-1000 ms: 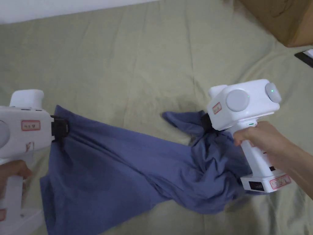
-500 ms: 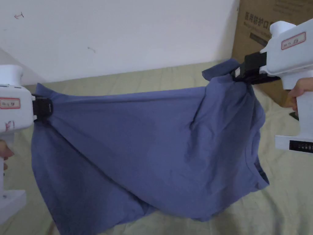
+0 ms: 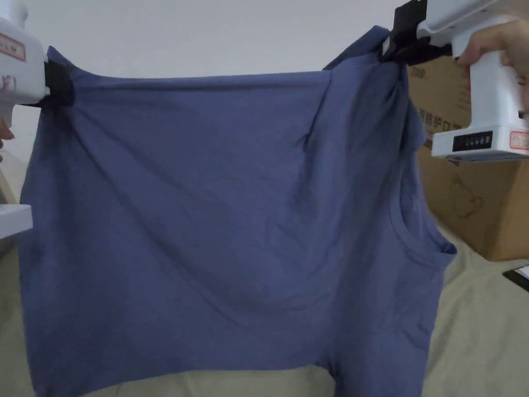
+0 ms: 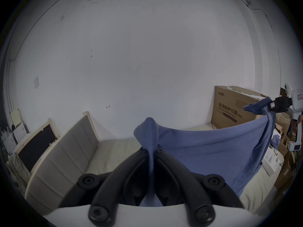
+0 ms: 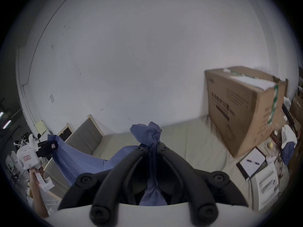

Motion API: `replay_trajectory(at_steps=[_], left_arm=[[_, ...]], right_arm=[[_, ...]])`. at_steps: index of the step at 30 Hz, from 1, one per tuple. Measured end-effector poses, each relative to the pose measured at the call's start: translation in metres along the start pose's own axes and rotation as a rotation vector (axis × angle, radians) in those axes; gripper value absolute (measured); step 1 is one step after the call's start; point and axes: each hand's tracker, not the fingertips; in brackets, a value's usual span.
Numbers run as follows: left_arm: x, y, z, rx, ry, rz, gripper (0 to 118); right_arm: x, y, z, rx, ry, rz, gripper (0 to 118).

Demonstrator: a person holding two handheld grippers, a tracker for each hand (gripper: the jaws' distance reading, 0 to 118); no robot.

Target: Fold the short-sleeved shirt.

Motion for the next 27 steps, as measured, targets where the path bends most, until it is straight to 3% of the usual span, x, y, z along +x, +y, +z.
replay_trajectory(at_steps=[6, 12, 17, 27], left_arm=[[-0.019, 0.055, -0.031, 0.065, 0.039, 0.026, 1], [-0.043, 0.072, -0.075, 0.123, 0.027, 0.049, 1], [-0.042, 0.015, -0.112, 0.071, 0.006, 0.059, 1], [-0.025, -0.189, -0.263, -0.358, 0.01, 0.078, 1]], right_arm=[[-0.03, 0.072, -0.029, 0.09, -0.002, 0.039, 9], [-0.045, 0.087, -0.043, 0.151, -0.025, 0.089, 9], [-0.027, 0.047, -0.087, 0.078, -0.038, 0.087, 9], [0.038, -0.127, -0.247, -0.283, -0.125, -0.015, 9]])
